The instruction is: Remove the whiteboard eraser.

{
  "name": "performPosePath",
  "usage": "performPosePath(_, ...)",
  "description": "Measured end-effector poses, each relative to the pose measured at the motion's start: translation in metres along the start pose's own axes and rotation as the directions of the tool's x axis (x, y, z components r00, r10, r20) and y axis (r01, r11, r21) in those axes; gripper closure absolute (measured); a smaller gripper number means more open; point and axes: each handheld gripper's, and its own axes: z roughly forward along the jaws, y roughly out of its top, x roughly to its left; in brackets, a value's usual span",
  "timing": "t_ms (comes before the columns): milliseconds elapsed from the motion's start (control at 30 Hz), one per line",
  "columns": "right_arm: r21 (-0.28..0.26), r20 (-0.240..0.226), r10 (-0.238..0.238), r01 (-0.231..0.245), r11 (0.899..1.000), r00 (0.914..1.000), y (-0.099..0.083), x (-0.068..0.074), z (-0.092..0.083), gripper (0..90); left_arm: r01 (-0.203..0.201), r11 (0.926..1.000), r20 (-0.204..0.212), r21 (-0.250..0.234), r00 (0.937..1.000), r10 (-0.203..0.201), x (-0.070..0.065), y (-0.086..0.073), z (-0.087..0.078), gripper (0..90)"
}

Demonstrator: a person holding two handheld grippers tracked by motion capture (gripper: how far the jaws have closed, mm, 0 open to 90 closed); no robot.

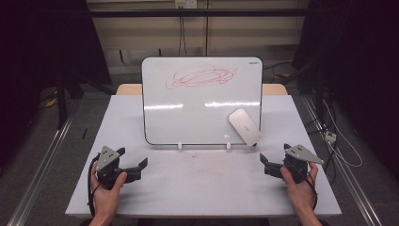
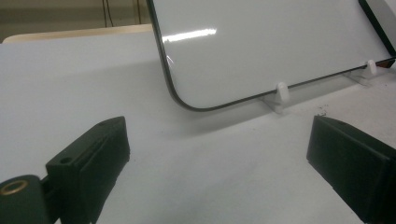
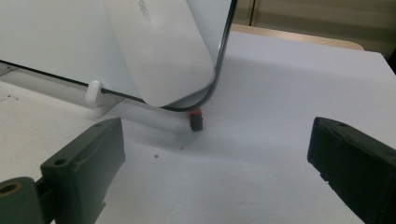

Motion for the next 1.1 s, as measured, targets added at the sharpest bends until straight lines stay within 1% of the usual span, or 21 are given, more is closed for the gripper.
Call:
performPosePath(67,0.0,-0.006,0.001,-0.001,1.0,1.0,0.0,0.0,0.0,3.6,0.006,1.0,-0.001,0.0,1.0,-0.006,0.0,0.0,0.001,5.8)
performPosePath(100,0.001,-0.007,0.005,-0.005,1.0,1.0,0.0,-0.001,0.0,3.5,-0.002,1.0,0.0,0.005,1.0,0.002,0.001,0.0,0.001,5.8)
performPosePath(200,0.004,-0.011,0.008,-0.008,1.0,0.9999,-0.001,-0.002,-0.001,3.4,0.007,0.9999,0.003,0.007,1.0,-0.007,-0.001,0.0,0.002,5.8)
performPosePath(233,0.009,-0.017,0.013,-0.013,1.0,0.9998,-0.002,-0.002,-0.001,3.3,-0.003,0.9998,0.003,0.018,1.0,0.003,-0.001,0.0,0.002,5.8)
performPosePath(533,0.009,-0.028,-0.002,0.002,1.0,0.9996,0.0,0.001,0.001,3.5,0.006,0.9999,0.005,0.015,1.0,-0.006,0.001,0.0,0.001,5.3)
performPosePath(567,0.01,-0.036,-0.003,0.003,1.0,0.9994,0.002,0.003,0.001,3.8,0.006,0.9999,0.005,0.013,1.0,-0.006,0.001,0.0,0.001,5.3)
performPosePath(600,0.009,-0.037,-0.006,0.006,1.0,0.9993,0.004,0.003,0.002,3.7,0.014,0.9999,0.005,0.008,0.9999,-0.014,0.001,0.0,0.002,5.3)
performPosePath(667,0.003,-0.036,-0.007,0.008,1.0,0.9993,0.006,0.004,0.002,3.8,0.018,0.9998,0.006,0.004,0.9998,-0.018,0.001,0.001,0.002,5.3)
performPosePath(700,0.001,-0.038,-0.014,0.014,1.0,0.9992,0.008,0.005,0.003,4.0,0.004,0.9999,0.008,0.012,1.0,-0.004,0.001,0.001,0.002,5.3)
performPosePath(733,-0.006,-0.031,-0.027,0.027,1.0,0.9992,0.011,0.008,0.004,4.2,0.008,0.9999,0.01,0.007,0.9999,-0.008,0.001,0.001,0.002,5.3)
performPosePath(833,-0.018,-0.027,-0.039,0.039,0.999,0.9989,0.014,0.011,0.004,4.3,0.008,0.9999,0.008,0.008,0.9999,-0.008,0.001,0.0,0.001,5.2)
performPosePath(867,-0.025,-0.032,-0.035,0.034,0.999,0.9989,0.019,0.013,0.005,4.3,0.001,0.9999,0.009,0.014,1.0,-0.001,0.002,0.0,0.0,5.2)
performPosePath(900,-0.025,-0.032,-0.035,0.034,0.999,0.9989,0.019,0.013,0.005,4.3,0.007,0.9999,0.009,0.012,0.9999,-0.007,0.001,-0.001,0.001,5.2)
performPosePath(967,-0.015,-0.023,-0.049,0.048,0.999,0.9986,0.022,0.016,0.005,3.8,0.004,0.9998,0.004,0.019,1.0,-0.004,0.002,-0.001,0.0,5.2)
performPosePath(1067,-0.016,-0.025,-0.054,0.054,0.998,0.9982,0.027,0.02,0.006,4.1,0.005,0.9997,0.002,0.025,1.0,-0.005,0.004,-0.001,0.0,5.2)
performPosePath(1100,-0.014,-0.027,-0.066,0.065,0.998,0.9975,0.032,0.021,0.006,5.1,0.009,0.9997,-0.001,0.022,1.0,-0.009,0.004,-0.001,0.0,5.2)
